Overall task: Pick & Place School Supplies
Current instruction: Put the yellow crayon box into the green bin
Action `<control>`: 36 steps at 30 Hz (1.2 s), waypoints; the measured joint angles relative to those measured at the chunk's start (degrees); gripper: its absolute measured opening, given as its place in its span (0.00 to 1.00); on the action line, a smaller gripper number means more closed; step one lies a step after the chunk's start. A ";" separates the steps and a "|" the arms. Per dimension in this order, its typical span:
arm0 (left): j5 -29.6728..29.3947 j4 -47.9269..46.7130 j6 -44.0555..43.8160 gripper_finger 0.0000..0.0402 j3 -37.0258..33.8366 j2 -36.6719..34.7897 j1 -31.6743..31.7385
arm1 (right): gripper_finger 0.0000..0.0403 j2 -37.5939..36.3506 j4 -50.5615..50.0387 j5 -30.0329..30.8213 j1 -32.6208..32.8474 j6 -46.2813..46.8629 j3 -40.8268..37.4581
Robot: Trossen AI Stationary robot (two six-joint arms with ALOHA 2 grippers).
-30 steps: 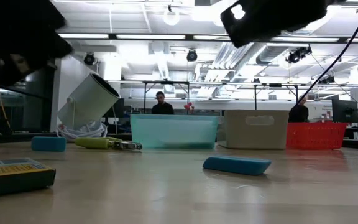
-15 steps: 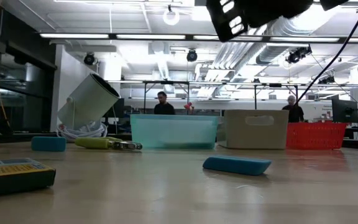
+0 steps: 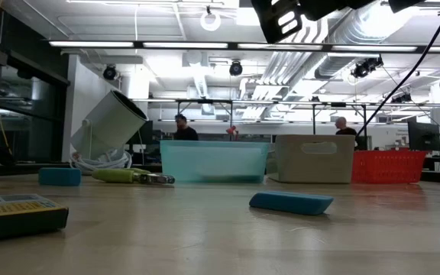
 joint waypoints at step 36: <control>-5.80 -14.05 23.37 0.24 0.00 0.01 -7.30 | 0.05 -0.01 4.28 3.82 -6.80 13.94 0.07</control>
